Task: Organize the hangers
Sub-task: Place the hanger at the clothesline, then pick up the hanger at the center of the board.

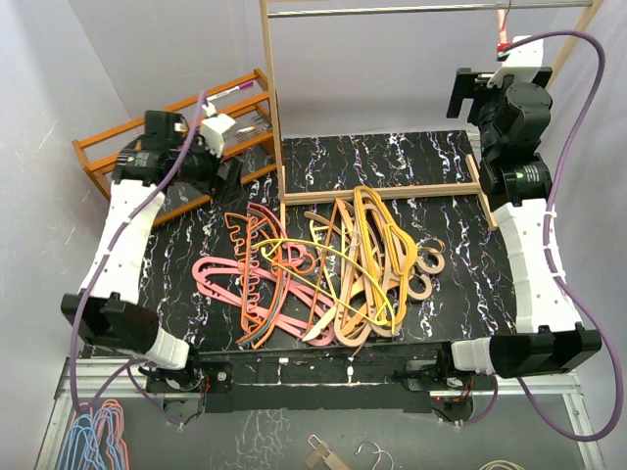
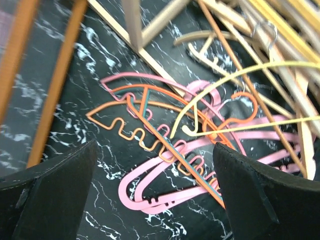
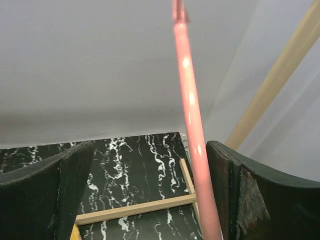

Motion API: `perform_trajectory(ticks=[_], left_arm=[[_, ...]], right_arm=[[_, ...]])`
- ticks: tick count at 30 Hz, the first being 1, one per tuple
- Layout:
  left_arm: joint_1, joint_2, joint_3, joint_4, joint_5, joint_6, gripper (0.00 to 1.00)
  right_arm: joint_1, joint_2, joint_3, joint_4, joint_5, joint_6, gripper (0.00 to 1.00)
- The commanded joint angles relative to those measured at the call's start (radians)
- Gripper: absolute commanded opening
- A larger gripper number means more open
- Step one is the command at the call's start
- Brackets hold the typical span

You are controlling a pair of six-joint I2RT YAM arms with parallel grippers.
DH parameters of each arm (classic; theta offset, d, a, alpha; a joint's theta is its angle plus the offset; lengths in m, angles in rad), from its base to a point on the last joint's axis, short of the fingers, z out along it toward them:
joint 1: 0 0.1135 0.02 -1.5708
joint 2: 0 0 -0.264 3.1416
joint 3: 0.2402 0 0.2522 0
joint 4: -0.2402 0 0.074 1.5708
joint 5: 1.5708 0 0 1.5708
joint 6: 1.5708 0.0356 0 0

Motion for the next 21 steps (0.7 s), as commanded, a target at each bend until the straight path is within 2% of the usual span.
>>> perform_trajectory(ticks=[1, 5, 9, 12, 15, 18, 21], left_arm=[[-0.084, 0.062, -0.067, 0.025, 0.074, 0.119, 0.96], [-0.278, 0.145, -0.116, 0.117, -0.107, 0.189, 0.95], [-0.365, 0.245, -0.09, 0.147, -0.091, 0.224, 0.95], [-0.413, 0.306, -0.096, 0.182, -0.076, 0.265, 0.95], [-0.438, 0.337, -0.179, 0.311, -0.082, 0.291, 0.95], [-0.445, 0.378, -0.213, 0.355, -0.055, 0.341, 0.93], [-0.445, 0.426, -0.205, 0.329, -0.031, 0.395, 0.9]], right_arm=[[0.005, -0.115, -0.009, -0.002, -0.036, 0.142, 0.98], [0.005, -0.284, -0.214, -0.029, -0.023, 0.285, 0.98], [0.006, -0.416, -0.401, -0.195, -0.102, 0.362, 0.98], [0.006, -0.531, -0.562, -0.273, -0.181, 0.423, 0.98], [0.006, -0.622, -0.689, -0.305, -0.229, 0.464, 0.98], [0.006, -0.655, -0.714, -0.32, -0.246, 0.467, 0.98], [0.006, -0.651, -0.714, -0.321, -0.259, 0.46, 0.98]])
